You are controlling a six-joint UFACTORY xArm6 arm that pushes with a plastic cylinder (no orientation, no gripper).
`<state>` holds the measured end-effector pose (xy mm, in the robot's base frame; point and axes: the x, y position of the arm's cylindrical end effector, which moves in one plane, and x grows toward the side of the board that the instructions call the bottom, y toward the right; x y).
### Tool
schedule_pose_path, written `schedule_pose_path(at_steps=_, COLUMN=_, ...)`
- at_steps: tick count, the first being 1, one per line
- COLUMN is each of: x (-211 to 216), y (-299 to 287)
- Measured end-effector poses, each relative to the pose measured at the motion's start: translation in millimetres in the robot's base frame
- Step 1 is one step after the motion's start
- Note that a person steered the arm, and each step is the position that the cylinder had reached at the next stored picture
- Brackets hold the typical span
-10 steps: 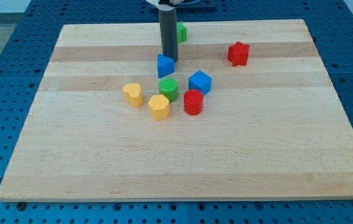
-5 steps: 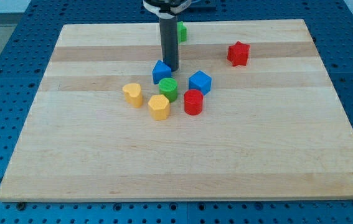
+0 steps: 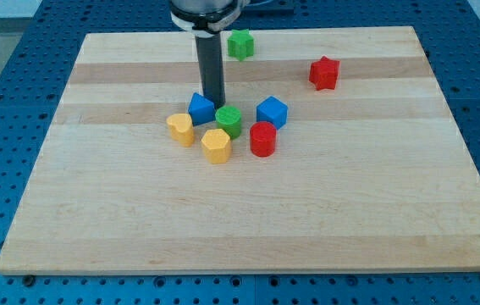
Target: Push the blue triangle into the yellow heart
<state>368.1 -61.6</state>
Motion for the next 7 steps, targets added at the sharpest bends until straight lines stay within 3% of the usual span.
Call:
schedule_pose_path(at_steps=3, x=-15, y=-17)
schedule_pose_path(at_steps=6, x=-110, y=-56)
schedule_pose_path(at_steps=7, x=-144, y=-43)
